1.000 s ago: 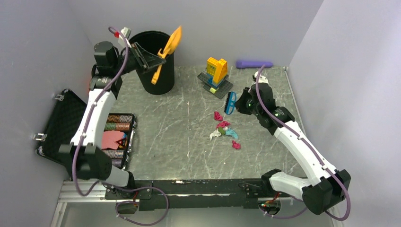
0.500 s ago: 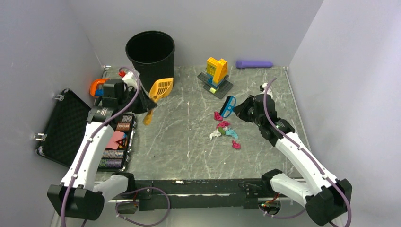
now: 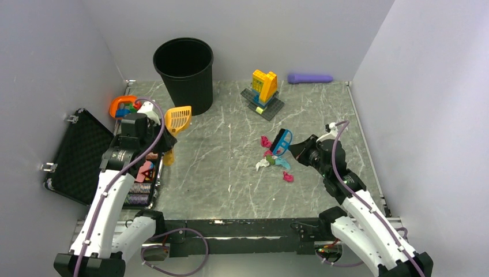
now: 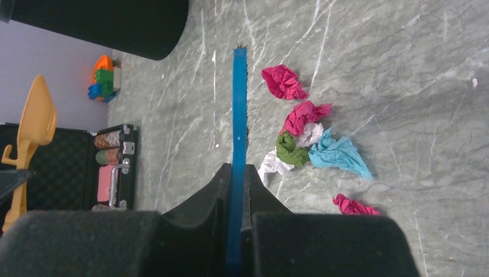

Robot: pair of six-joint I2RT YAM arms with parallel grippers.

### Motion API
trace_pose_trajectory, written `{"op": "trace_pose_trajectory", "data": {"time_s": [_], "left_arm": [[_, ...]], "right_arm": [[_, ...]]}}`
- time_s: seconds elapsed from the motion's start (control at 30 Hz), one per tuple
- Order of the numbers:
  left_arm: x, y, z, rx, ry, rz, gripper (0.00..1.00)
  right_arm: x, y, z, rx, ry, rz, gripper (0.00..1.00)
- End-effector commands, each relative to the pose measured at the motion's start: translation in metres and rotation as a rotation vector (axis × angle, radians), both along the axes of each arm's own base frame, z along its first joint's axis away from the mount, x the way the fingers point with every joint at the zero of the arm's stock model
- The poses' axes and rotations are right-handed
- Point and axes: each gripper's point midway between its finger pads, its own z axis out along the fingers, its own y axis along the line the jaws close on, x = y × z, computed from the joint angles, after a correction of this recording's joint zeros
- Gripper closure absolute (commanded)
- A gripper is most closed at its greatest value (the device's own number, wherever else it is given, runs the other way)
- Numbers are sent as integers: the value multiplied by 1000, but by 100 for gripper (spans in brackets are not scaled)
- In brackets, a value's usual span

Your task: Sweep away the paper scraps from the table

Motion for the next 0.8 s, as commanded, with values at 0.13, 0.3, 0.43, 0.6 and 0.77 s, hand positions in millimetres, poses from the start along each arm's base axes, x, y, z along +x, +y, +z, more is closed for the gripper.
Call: {"op": "trace_pose_trajectory", "data": {"time_s": [0.13, 0.3, 0.43, 0.6, 0.77], "left_arm": [[-4, -2, -10, -6, 22, -13, 100], [-8, -9, -5, -13, -34, -81, 100], [-10, -11, -1, -13, -79, -99, 100], [-10, -8, 1, 1, -101, -95, 100], [-10, -10, 0, 6, -99, -115, 100]], "right_arm": [[-5, 20, 17, 25, -100, 148, 100], [-9, 48, 1, -31, 46, 352, 100], [-8, 68, -14, -20, 133, 431, 100], [0, 80, -30, -7, 204, 433, 100], [7, 66, -53, -85, 298, 345, 100]]}}
